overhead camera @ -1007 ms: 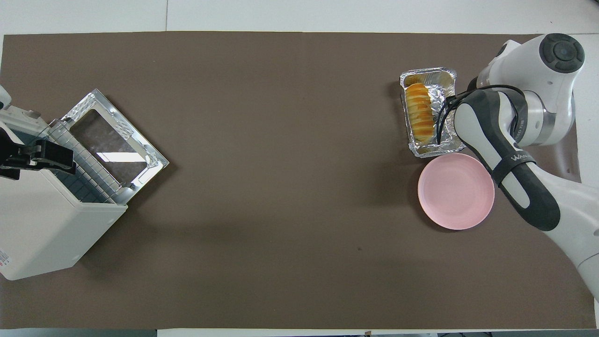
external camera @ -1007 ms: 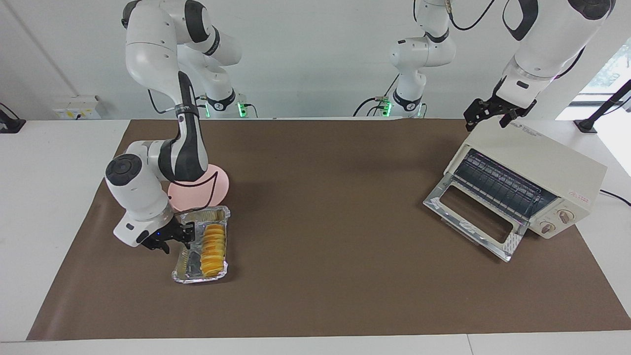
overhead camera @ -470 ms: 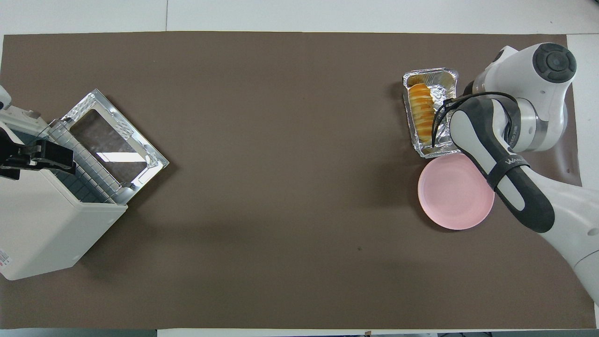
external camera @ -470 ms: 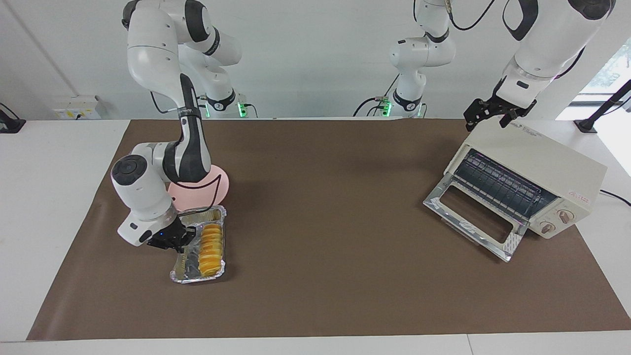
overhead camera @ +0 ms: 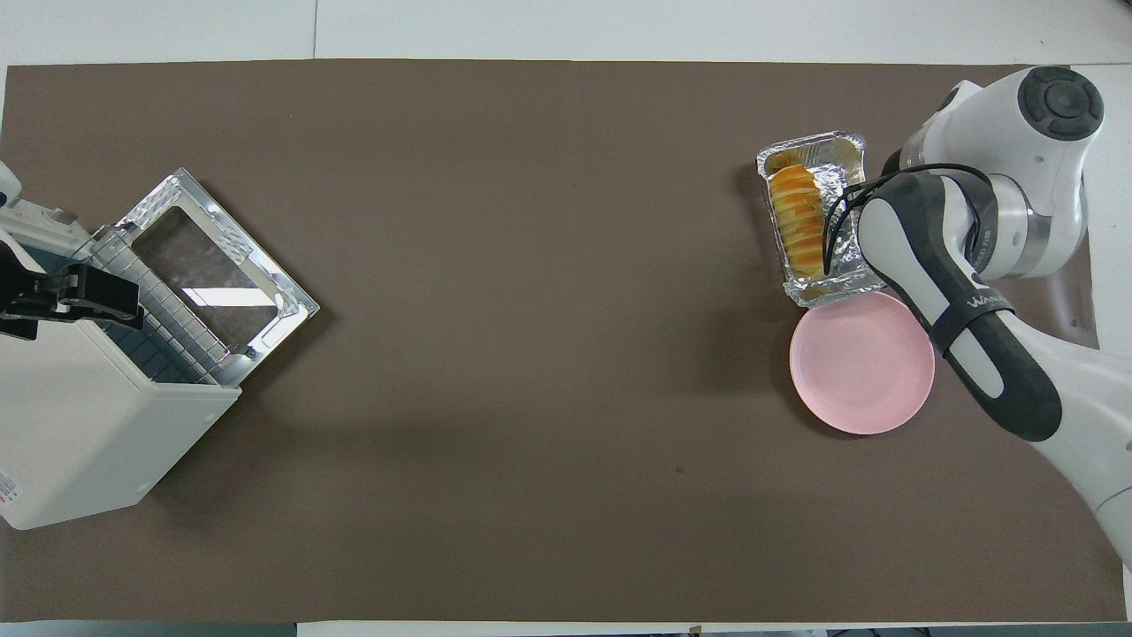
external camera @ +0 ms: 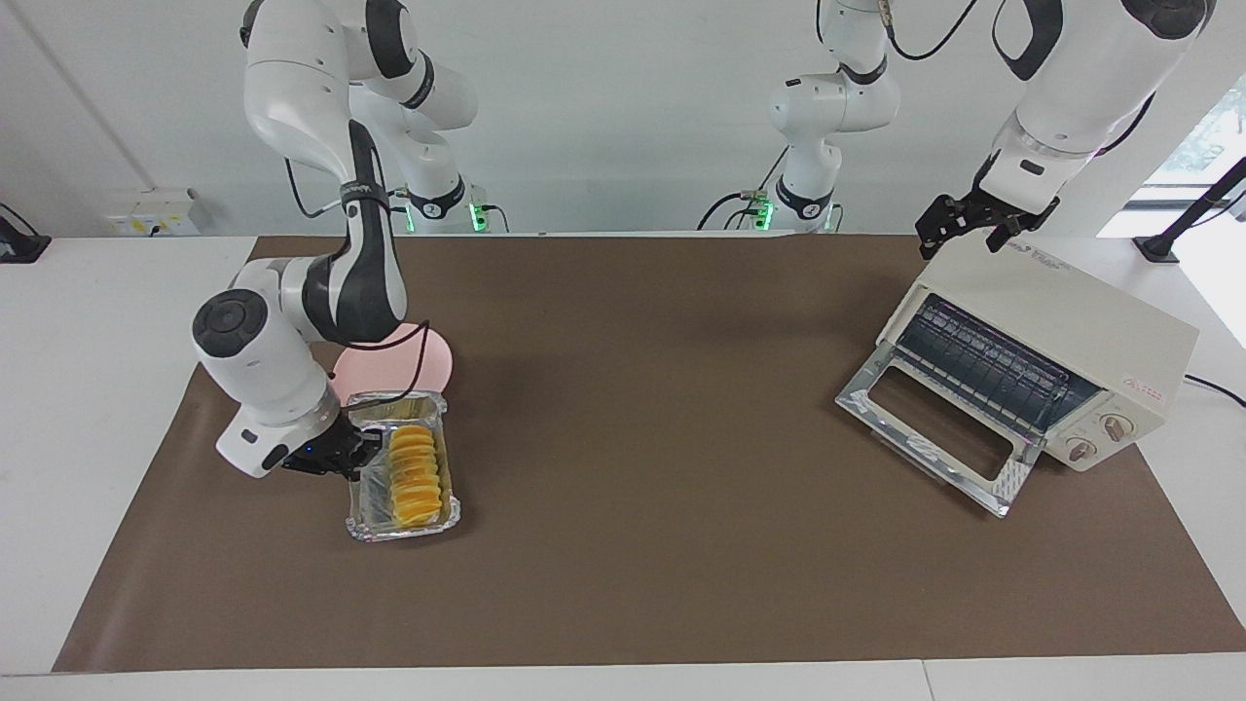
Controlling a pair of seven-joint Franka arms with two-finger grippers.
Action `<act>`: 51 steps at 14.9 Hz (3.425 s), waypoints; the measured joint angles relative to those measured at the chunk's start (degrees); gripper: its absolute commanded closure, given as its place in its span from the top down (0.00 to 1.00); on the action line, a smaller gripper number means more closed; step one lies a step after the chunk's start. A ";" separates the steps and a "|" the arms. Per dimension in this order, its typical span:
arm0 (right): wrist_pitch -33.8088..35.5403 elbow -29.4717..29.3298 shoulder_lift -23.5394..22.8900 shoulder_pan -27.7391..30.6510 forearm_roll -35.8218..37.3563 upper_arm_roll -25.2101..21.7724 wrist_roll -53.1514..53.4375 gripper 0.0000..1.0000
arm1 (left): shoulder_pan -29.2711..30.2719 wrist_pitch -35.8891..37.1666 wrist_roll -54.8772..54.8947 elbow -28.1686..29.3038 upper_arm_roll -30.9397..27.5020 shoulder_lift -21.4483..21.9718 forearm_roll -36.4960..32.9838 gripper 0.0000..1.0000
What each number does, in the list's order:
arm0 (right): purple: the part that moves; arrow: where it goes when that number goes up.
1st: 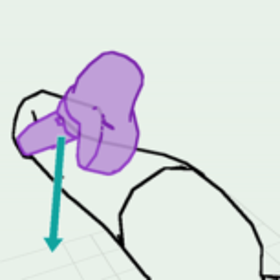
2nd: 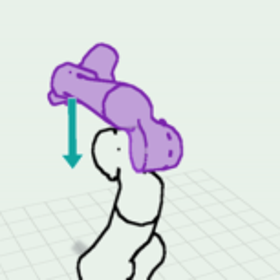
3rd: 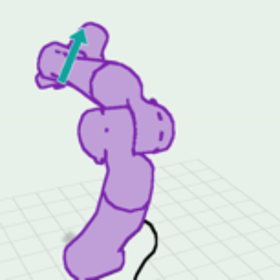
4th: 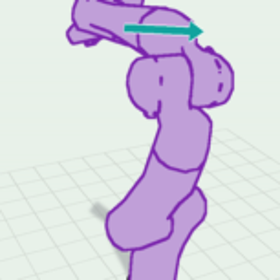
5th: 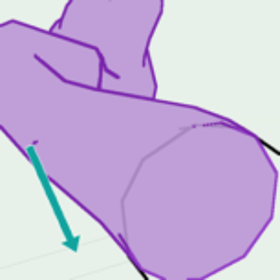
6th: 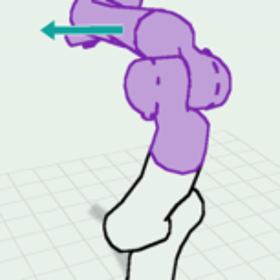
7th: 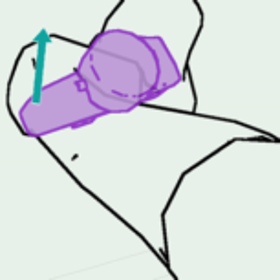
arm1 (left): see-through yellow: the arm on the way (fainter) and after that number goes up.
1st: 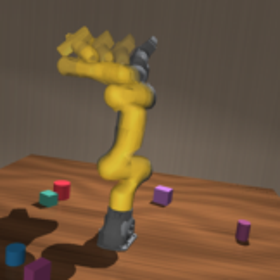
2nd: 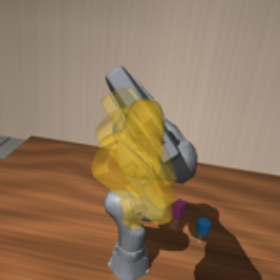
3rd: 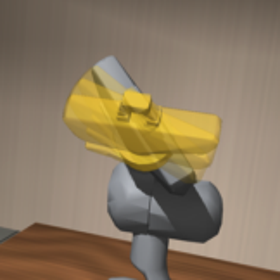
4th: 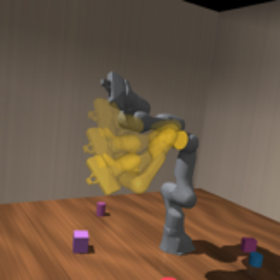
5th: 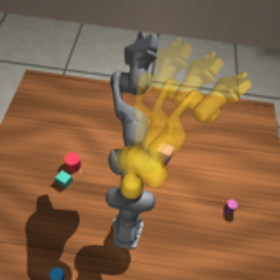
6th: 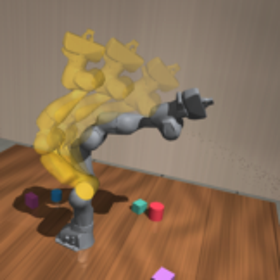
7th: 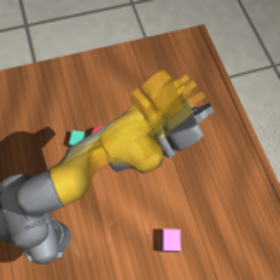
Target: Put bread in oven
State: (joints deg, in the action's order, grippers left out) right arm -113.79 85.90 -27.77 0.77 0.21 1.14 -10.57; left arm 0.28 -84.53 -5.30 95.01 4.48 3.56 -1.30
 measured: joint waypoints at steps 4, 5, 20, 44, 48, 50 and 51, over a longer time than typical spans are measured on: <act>10.38 -5.31 3.51 -4.49 -4.06 0.30 4.77 0.00 | 0.00 0.00 0.00 0.00 0.00 0.00 0.00 1.00; 12.10 -5.56 4.61 -6.81 -4.52 0.40 8.09 0.00 | 0.00 0.00 0.00 0.00 0.00 0.00 0.00 1.00; -5.54 -1.29 -2.86 -30.33 -6.05 0.46 38.63 0.00 | 0.00 0.00 0.00 0.00 0.00 0.00 0.00 1.00; 8.94 5.93 17.00 -6.88 -6.39 -1.16 7.35 1.00 | -23.52 -26.00 -27.89 0.02 0.84 -19.30 4.23 1.00; 17.25 5.94 21.28 -1.66 -4.80 -1.20 -1.55 1.00 | -31.21 -29.60 -35.34 -1.68 0.78 -24.88 1.96 1.00; 21.65 6.01 24.09 -0.61 -2.68 -1.19 -2.95 1.00 | -35.39 -30.25 -39.70 -6.71 0.56 -30.87 0.89 1.00; 23.45 6.09 25.53 -0.45 -1.82 -1.15 -2.95 1.00 | -37.44 -30.66 -41.56 -9.31 0.40 -34.56 -0.40 1.00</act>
State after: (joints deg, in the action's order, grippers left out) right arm -90.34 92.00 -2.24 0.33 -1.61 -0.01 -13.52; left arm -37.15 -115.19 -46.86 85.69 4.87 -31.00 -1.71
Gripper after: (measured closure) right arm 0.000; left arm 0.000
